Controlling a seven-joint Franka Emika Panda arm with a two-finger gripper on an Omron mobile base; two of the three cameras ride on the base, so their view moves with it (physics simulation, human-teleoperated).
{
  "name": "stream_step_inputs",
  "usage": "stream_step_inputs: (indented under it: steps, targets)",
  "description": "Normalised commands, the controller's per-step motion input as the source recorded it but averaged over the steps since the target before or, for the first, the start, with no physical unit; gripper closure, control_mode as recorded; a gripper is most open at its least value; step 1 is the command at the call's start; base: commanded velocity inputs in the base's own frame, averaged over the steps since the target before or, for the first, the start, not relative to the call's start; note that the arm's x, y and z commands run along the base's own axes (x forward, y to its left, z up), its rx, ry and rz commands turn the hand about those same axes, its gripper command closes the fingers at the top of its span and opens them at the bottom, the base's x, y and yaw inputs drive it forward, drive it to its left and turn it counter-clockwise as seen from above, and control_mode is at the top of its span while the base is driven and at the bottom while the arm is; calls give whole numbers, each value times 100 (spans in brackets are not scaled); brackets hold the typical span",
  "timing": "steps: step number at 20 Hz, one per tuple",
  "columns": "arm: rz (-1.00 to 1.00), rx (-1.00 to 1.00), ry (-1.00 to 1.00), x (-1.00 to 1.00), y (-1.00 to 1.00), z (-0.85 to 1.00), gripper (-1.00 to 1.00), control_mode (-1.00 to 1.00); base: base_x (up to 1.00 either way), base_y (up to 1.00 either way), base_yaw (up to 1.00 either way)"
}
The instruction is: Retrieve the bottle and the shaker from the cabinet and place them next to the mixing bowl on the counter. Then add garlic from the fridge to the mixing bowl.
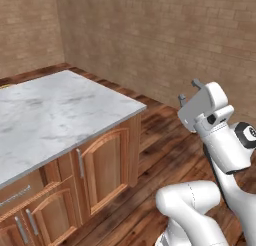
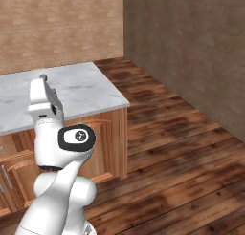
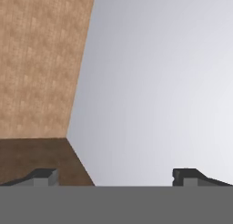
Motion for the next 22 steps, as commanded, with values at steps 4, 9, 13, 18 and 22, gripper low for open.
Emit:
stream_step_inputs:
  steps: [4,9,13,18,22]
  targets:
    - [0,0,0,0,0,0,-100,100,47,-26,-38]
    - [0,0,0,0,0,0,-100,100,51,-26,-39]
    - [0,0,0,0,0,0,-100,100,54,-22,-38]
    - [0,0,0,0,0,0,-100,100,51,-8,-35]
    - [0,0,0,0,0,0,-100,100,36,1,-37]
